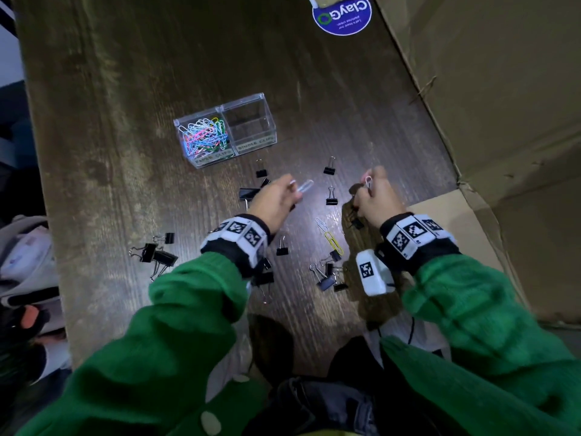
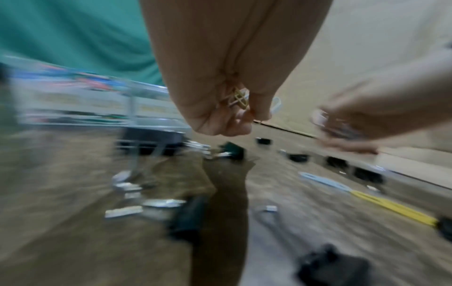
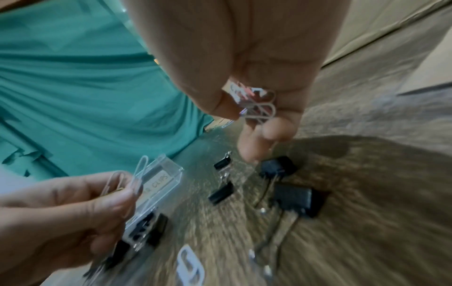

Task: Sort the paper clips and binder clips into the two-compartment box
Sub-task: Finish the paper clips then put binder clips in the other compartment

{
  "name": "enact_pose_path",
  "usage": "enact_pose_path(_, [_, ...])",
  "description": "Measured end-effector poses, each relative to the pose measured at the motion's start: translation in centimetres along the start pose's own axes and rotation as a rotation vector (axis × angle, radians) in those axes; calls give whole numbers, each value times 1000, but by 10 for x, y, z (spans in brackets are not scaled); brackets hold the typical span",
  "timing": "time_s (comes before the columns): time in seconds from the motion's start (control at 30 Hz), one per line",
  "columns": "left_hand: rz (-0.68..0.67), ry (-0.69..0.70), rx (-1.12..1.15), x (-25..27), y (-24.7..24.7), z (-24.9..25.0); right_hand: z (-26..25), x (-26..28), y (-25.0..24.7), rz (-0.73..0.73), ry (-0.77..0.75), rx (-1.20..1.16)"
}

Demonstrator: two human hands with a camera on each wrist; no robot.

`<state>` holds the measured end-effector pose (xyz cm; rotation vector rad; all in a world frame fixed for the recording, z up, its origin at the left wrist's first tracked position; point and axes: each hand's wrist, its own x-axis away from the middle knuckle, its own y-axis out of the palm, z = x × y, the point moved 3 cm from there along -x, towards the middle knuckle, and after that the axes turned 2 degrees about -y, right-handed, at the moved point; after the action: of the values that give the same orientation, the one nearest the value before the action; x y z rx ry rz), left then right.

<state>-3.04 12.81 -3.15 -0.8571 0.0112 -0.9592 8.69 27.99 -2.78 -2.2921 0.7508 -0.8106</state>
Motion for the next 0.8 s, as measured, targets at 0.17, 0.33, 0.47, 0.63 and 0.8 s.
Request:
enact_pose_path(0.17, [94, -99, 63, 5, -20, -23, -10, 37, 27, -189, -92, 338])
enact_pose_path(0.33, [77, -69, 40, 10, -19, -31, -13, 37, 50, -298, -120, 389])
enact_pose_path(0.47, [27, -60, 102, 17, -14, -31, -4, 33, 29, -249, -80, 136])
enact_pose_path(0.63, [85, -150, 201, 26, -16, -33, 26, 42, 6, -172, -22, 62])
enact_pose_path(0.8, [227, -185, 163, 26, -43, -31, 21, 60, 23, -256, 0, 148])
